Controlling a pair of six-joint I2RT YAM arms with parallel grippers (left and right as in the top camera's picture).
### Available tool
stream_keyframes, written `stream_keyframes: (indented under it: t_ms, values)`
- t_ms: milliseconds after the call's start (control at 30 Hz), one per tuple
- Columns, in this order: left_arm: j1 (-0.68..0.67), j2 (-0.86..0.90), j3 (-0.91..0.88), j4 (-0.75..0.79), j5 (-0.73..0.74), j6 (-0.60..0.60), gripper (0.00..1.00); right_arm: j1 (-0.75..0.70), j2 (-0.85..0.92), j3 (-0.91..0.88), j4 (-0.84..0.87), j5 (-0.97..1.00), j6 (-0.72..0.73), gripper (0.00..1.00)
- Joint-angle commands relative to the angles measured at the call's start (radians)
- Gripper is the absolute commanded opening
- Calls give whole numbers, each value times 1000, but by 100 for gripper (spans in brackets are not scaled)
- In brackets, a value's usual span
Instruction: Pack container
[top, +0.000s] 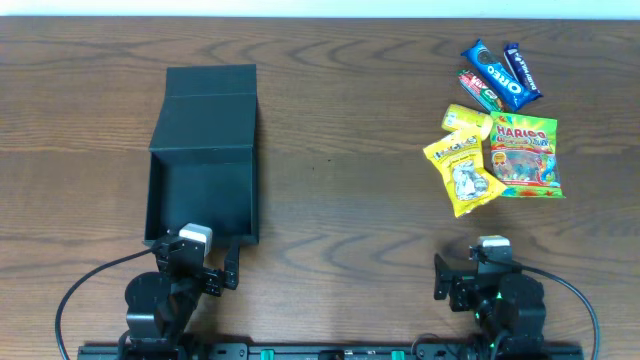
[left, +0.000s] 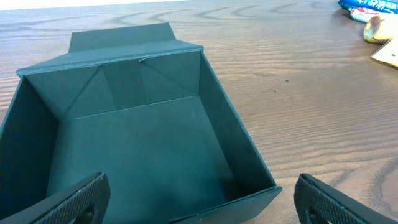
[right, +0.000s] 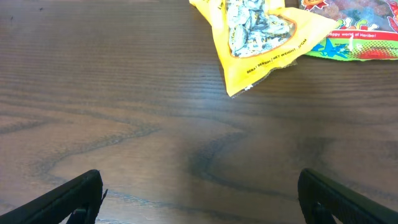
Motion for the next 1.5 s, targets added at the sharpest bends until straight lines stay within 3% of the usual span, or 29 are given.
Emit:
stream_keyframes:
  t_ms: [0,1300,1467]
  values:
    - [3,-8,-20,1,-4,21,95,9,-8,-6,2,11,7,99]
    - [3,-8,-20,2,7,17,95,9,-8,-6,2,11,7,99]
    - [3,-8,-19,106,136,-41,96,9,-8,-6,2,11,7,99]
